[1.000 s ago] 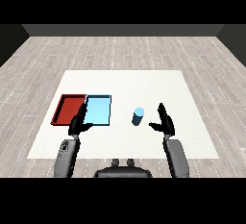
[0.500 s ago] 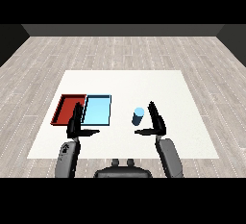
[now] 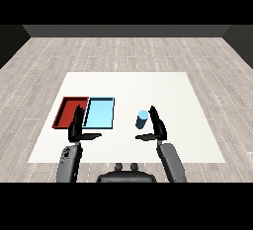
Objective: Pick the blue can and put it in the blue box
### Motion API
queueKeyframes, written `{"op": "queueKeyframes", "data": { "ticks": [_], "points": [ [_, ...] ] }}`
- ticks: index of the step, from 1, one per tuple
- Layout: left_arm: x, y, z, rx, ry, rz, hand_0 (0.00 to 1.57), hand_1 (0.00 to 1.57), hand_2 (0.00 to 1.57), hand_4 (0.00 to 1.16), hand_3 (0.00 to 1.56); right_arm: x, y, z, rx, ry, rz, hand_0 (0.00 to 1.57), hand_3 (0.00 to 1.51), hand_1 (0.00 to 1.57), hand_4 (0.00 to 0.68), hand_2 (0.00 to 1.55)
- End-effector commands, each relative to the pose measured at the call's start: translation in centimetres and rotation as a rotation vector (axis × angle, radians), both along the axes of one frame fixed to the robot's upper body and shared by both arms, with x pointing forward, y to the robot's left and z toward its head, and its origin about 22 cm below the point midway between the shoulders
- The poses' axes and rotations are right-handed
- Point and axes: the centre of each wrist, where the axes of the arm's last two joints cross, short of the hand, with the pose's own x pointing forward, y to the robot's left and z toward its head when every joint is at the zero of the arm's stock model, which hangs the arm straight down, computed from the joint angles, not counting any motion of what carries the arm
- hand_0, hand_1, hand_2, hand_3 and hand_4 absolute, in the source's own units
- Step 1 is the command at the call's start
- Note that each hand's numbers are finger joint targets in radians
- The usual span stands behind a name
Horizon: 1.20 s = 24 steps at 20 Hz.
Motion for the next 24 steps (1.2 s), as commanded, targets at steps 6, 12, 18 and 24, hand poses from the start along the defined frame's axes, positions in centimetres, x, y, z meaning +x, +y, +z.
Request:
{"op": "queueKeyframes", "data": {
  "ticks": [6, 12, 18, 24],
  "points": [
    [-0.2, 0.9, -0.3, 0.010, -0.006, -0.004, 0.00, 0.00, 0.00, 0.00, 0.00, 2.0, 0.2, -1.3, -0.019, 0.015, 0.008, 0.00, 0.00, 0.00, 0.000, 0.00],
    [0.6, -0.3, -1.3, 0.011, -0.021, -0.005, 0.00, 0.00, 0.00, 0.00, 0.00, -1.0, -1.6, -0.3, 0.018, 0.042, -0.013, 0.00, 0.00, 0.00, 0.000, 0.00],
    [-2.3, -0.2, 0.5, 0.016, -0.002, 0.013, 0.00, 0.00, 0.00, 0.00, 0.00, 2.4, -1.9, -3.4, 0.021, 0.123, -0.083, 0.00, 0.00, 0.00, 0.000, 0.00],
    [-0.5, 0.0, 0.2, 0.022, 0.001, -0.009, 0.00, 0.00, 0.00, 0.00, 0.00, 4.1, -1.3, -2.9, 0.008, 0.145, -0.081, 0.00, 0.00, 0.00, 0.000, 0.00]
  ]
}}
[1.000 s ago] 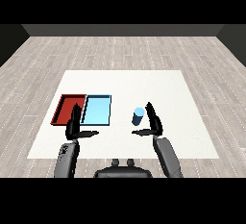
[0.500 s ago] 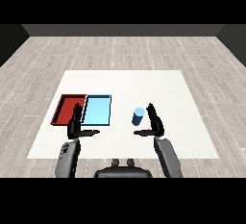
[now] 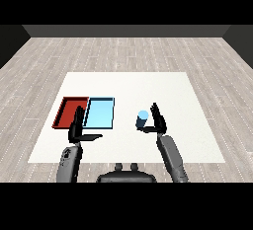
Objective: Pick the blue can and put it in the blue box
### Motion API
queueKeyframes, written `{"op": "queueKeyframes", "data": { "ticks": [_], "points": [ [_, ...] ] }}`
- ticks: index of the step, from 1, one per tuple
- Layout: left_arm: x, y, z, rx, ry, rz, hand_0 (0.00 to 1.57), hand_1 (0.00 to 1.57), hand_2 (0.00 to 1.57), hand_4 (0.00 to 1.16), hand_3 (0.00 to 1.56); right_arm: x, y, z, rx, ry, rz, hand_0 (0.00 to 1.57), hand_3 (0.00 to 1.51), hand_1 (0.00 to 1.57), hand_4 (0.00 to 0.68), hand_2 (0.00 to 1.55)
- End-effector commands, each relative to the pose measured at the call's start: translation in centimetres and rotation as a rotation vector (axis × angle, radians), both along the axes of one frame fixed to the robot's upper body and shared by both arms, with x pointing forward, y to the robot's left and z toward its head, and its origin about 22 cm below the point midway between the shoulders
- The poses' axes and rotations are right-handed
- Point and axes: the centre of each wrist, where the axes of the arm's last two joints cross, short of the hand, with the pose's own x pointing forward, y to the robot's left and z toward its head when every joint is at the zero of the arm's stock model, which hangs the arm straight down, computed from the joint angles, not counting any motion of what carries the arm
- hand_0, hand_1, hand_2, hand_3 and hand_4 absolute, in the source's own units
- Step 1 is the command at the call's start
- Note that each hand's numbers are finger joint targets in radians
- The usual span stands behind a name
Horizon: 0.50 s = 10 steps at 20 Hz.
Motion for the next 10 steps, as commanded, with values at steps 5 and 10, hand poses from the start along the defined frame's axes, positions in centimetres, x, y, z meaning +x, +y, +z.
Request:
{"op": "queueKeyframes", "data": {
  "ticks": [5, 10],
  "points": [
    [-1.5, -0.3, -0.8, 0.025, -0.012, 0.013, 0.00, 0.00, 0.00, 0.00, 0.00, 1.2, -0.6, -1.9, 0.060, 0.053, -0.026, 0.00, 0.00, 0.00, 0.000, 0.00],
    [0.5, 0.7, 1.9, -0.017, -0.007, 0.011, 0.00, 0.00, 0.00, 0.00, 0.00, 2.2, -0.6, -2.2, 0.064, 0.076, -0.025, 0.00, 0.00, 0.00, 0.000, 0.00]
  ]
}}
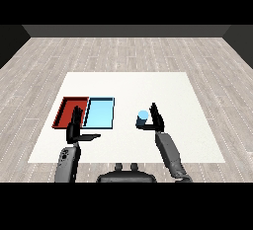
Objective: Pick the blue can and put it in the blue box
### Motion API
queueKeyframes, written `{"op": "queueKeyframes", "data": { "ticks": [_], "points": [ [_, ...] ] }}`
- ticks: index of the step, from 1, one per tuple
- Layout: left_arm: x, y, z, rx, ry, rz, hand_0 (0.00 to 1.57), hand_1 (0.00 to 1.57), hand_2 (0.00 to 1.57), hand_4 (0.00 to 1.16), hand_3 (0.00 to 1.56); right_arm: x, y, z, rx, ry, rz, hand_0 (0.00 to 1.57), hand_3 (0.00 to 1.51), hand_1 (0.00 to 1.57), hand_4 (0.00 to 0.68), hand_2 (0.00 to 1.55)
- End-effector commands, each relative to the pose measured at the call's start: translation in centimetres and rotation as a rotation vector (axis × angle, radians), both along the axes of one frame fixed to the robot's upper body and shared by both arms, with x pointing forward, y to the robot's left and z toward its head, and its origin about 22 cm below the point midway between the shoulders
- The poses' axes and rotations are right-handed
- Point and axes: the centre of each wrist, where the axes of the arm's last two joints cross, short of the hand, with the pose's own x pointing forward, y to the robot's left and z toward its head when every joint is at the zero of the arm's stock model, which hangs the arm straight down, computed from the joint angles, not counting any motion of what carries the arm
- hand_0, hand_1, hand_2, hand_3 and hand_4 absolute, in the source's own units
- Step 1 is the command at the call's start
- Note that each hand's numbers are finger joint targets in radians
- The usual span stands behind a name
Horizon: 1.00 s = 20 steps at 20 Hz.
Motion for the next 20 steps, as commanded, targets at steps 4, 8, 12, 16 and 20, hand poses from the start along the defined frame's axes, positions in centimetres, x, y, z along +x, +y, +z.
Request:
{"op": "queueKeyframes", "data": {
  "ticks": [4, 8, 12, 16, 20],
  "points": [
    [0.0, 1.0, -2.2, 0.018, -0.007, 0.023, 0.00, 0.00, 0.00, 0.00, 0.00, 1.6, -0.1, -1.2, 0.050, 0.037, -0.003, 0.00, 0.00, 0.00, 0.000, 0.00],
    [0.2, -1.9, -1.7, 0.021, -0.003, 0.019, 0.00, 0.00, 0.00, 0.00, 0.00, -0.7, 0.9, -0.2, 0.032, 0.048, -0.002, 0.00, 0.00, 0.00, 0.000, 0.00],
    [-0.2, -0.1, -0.7, 0.001, -0.006, 0.013, 0.00, 0.00, 0.00, 0.00, 0.00, 2.8, 2.8, -1.2, 0.047, 0.052, -0.012, 0.00, 0.00, 0.00, 0.000, 0.00],
    [0.5, -0.1, -1.0, 0.027, -0.005, 0.016, 0.00, 0.00, 0.00, 0.00, 0.00, 2.7, 3.4, -0.8, 0.065, 0.053, 0.002, 0.00, 0.00, 0.00, 0.000, 0.00],
    [-0.1, -0.3, -1.9, 0.013, -0.013, 0.026, 0.00, 0.00, 0.00, 0.00, 0.00, 2.1, 1.7, -1.6, 0.076, 0.052, 0.018, 0.00, 0.00, 0.00, 0.000, 0.00]
  ]
}}
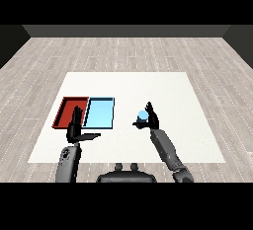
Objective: Pick the blue can and put it in the blue box
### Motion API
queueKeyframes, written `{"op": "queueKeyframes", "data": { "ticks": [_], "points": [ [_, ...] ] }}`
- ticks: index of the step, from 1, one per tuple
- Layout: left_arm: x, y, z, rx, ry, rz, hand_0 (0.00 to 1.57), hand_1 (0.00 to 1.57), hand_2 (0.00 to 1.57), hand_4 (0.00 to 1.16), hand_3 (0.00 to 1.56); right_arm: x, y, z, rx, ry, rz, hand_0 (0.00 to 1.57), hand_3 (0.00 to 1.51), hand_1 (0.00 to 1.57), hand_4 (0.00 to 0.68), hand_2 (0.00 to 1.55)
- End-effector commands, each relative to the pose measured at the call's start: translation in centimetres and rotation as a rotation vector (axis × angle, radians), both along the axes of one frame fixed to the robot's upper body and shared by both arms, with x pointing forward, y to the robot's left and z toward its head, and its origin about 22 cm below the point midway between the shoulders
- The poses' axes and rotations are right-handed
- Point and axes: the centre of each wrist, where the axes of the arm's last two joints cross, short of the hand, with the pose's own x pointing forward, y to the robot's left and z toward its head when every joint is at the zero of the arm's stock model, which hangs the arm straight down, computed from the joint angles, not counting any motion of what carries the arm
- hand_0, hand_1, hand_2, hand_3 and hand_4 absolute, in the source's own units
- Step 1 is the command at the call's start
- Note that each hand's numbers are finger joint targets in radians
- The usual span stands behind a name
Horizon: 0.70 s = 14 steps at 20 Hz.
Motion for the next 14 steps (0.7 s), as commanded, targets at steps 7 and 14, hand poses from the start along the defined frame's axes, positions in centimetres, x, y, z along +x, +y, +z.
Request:
{"op": "queueKeyframes", "data": {
  "ticks": [7, 14],
  "points": [
    [1.3, -1.4, -0.5, 0.015, 0.003, 0.001, 0.00, 0.00, 0.00, 0.00, 0.00, 0.7, 1.0, 1.0, -0.019, 0.002, 0.017, 0.00, 0.00, 0.00, 0.000, 0.00],
    [0.8, -0.6, 0.6, -0.023, -0.018, -0.037, 0.00, 0.00, 0.00, 0.00, 0.00, 0.8, 0.4, -1.4, -0.124, 0.096, -0.110, 1.38, 1.39, 1.38, 0.417, 1.41]
  ]
}}
